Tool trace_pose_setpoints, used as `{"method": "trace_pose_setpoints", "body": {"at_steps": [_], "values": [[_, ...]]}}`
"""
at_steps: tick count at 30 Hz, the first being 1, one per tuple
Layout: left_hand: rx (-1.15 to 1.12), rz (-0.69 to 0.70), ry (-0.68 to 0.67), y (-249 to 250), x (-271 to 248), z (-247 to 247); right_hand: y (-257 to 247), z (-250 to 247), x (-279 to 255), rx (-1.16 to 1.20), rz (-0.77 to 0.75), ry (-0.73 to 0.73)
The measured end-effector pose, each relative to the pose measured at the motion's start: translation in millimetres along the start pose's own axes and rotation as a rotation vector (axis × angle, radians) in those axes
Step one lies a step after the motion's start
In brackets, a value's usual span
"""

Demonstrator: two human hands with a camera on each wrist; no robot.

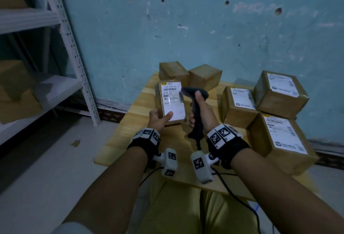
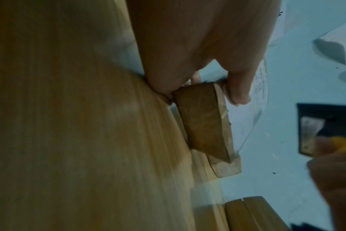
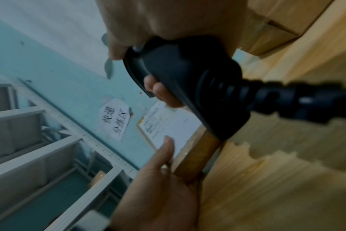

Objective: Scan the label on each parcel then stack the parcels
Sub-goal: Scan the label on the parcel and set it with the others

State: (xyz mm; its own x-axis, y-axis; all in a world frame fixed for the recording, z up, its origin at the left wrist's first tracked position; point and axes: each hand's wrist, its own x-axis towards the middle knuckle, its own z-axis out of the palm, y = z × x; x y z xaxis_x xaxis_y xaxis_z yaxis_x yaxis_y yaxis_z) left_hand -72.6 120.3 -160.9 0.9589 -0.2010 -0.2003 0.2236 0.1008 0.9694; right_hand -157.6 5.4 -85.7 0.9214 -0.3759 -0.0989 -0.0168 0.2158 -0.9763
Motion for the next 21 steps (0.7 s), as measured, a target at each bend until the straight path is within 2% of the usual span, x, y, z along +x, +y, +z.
{"method": "trace_pose_setpoints", "body": {"at_steps": [3,6,21], "values": [[0.037,0.012,0.040,2,-4,1,-9,7,-8,-0.060,0.001,-0.142],[0.058,0.029,0.050,2,-7,1,-15,11,-17,-0.155,-0.005,-0.196],[0.196,-0.004,0.045,4,-18,-2,-27,4,-39,-0.303,0.009,-0.204]]}}
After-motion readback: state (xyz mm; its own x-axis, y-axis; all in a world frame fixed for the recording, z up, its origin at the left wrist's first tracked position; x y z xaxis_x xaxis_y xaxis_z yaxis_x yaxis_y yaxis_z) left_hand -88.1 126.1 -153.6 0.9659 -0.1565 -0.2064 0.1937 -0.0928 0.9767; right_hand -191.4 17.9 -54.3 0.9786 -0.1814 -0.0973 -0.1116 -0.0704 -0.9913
